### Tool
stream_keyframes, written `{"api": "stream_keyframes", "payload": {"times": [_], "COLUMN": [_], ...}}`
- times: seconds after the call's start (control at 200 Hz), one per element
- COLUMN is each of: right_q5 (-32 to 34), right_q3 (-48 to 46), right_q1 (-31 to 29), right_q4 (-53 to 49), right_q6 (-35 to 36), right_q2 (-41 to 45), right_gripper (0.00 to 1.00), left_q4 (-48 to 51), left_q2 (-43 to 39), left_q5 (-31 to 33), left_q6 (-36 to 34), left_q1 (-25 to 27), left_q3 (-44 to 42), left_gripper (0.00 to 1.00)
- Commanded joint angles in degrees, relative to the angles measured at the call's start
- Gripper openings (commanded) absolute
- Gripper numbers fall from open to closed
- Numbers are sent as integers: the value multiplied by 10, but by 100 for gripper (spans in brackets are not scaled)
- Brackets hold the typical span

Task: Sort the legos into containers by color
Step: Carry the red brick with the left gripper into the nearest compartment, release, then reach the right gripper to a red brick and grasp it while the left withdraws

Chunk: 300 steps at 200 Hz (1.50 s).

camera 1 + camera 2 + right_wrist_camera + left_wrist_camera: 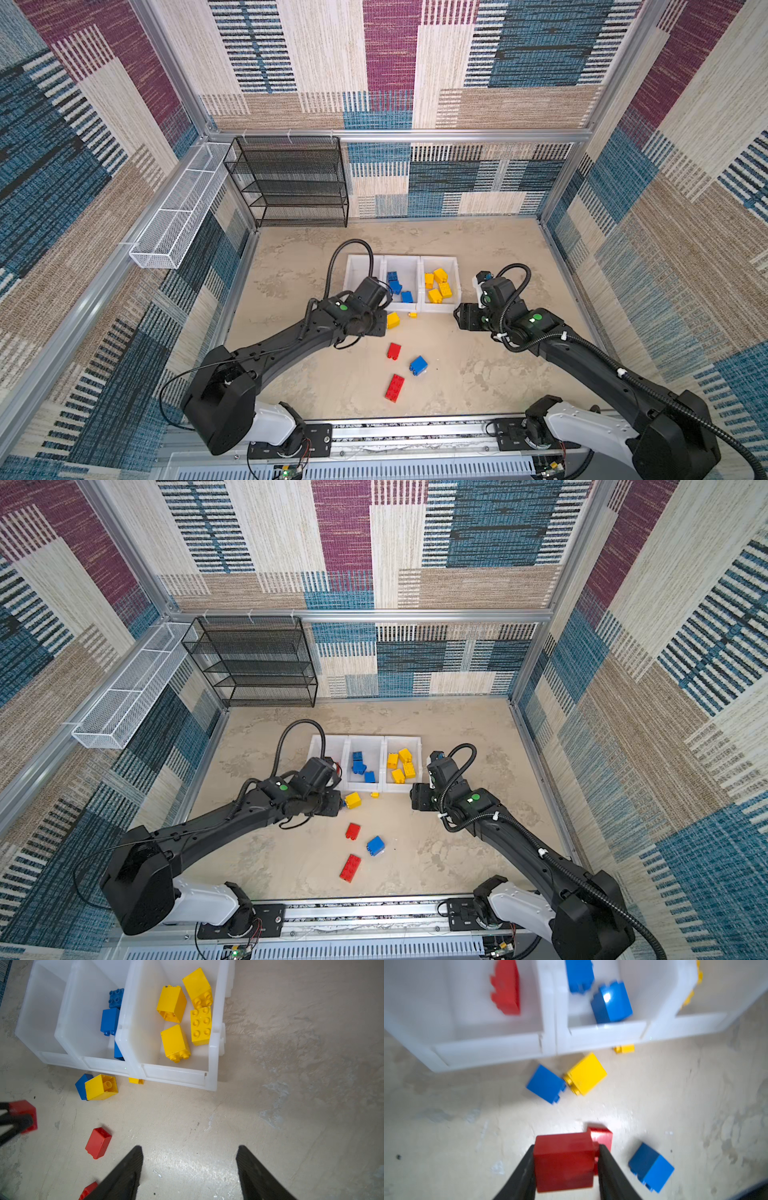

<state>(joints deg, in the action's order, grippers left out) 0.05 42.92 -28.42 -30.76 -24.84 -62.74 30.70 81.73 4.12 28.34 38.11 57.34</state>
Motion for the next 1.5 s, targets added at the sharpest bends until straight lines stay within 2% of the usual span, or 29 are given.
{"api": "stream_keyframes", "payload": {"times": [0.0,0.15,0.361,0.506,0.706,0.992,1.257,1.367,1.498], "right_q5": [4,4,6,10,10,4,-9,1,31], "right_q3": [6,4,3,4,10,19,27,37,66], "right_q1": [-1,-1,-1,0,-1,-2,-10,-37,-100], "right_q4": [2,-2,-14,-19,-19,-16,-10,-7,-6], "right_q6": [-8,-13,-18,-17,-17,-14,-7,-14,-32], "right_q2": [5,14,27,31,26,13,-5,-29,-88], "right_gripper": [73,73,73,73,74,74,73,73,73], "left_q4": [-6,6,13,7,15,16,10,4,1], "left_q2": [33,105,191,220,229,179,66,-3,-89], "left_q5": [-12,-26,-33,-35,-27,-21,-24,-21,-26], "left_q6": [-69,-97,-101,-98,-98,-96,-72,-50,-22], "left_q1": [-49,-91,-116,-121,-123,-128,-132,-133,-133], "left_q3": [48,117,177,193,202,173,62,-7,-83], "left_gripper": [45,46,47,50,61,63,63,63,63]}}
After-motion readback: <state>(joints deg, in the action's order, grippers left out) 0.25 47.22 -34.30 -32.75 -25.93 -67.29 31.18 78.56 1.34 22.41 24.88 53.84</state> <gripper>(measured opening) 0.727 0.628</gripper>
